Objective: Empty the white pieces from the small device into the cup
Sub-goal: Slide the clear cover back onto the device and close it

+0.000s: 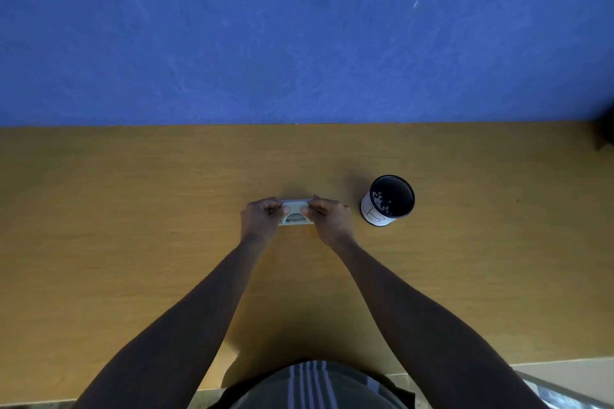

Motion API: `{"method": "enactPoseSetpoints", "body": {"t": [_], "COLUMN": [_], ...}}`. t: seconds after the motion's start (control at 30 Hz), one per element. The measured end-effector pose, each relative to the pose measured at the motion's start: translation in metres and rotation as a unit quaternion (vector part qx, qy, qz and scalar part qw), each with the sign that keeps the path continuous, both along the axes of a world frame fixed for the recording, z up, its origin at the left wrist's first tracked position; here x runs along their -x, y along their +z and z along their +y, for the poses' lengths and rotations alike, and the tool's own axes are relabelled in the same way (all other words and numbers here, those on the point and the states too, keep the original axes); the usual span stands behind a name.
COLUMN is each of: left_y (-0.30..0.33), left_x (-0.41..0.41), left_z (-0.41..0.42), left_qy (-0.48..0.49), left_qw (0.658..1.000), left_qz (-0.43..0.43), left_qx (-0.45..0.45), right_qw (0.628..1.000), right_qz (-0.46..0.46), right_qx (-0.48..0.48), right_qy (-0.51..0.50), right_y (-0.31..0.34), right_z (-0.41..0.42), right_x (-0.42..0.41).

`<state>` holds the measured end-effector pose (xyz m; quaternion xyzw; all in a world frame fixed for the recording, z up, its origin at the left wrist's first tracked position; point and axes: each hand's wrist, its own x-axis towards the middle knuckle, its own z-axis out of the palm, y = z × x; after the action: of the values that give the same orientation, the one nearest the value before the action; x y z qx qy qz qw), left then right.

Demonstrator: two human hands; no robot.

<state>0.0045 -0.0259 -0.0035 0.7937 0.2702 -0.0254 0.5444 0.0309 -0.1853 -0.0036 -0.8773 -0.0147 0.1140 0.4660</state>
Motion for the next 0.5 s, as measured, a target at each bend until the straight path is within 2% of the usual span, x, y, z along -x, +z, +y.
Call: {"method": "enactPoseSetpoints", "body": {"t": [0.2,0.37,0.5], "left_y": [0.0018,0.0037,0.0067], "left_x": [-0.0023,-0.0077,-0.0094], "left_z": [-0.0023,0.0016,0.0062], "left_qy": [-0.037,-0.094,-0.123], "left_qw": [0.998,0.989,0.985], "left_qz": [-0.014,-0.017,-0.015], "left_qx": [-0.057,-0.111,-0.121], "right_qw": [0.999,0.997,0.995], "right_qz": [0.018,0.001,-0.022], "right_qx": [0.027,0.069,0.094], "right_qy": [0.003,0.023,0.035], "right_y": [-0.0027,-0.0044,-0.0066], "right_z": [0.0003,0.0023,0.0034], "right_x": [-0.0013,-0.0064,-0.008]}}
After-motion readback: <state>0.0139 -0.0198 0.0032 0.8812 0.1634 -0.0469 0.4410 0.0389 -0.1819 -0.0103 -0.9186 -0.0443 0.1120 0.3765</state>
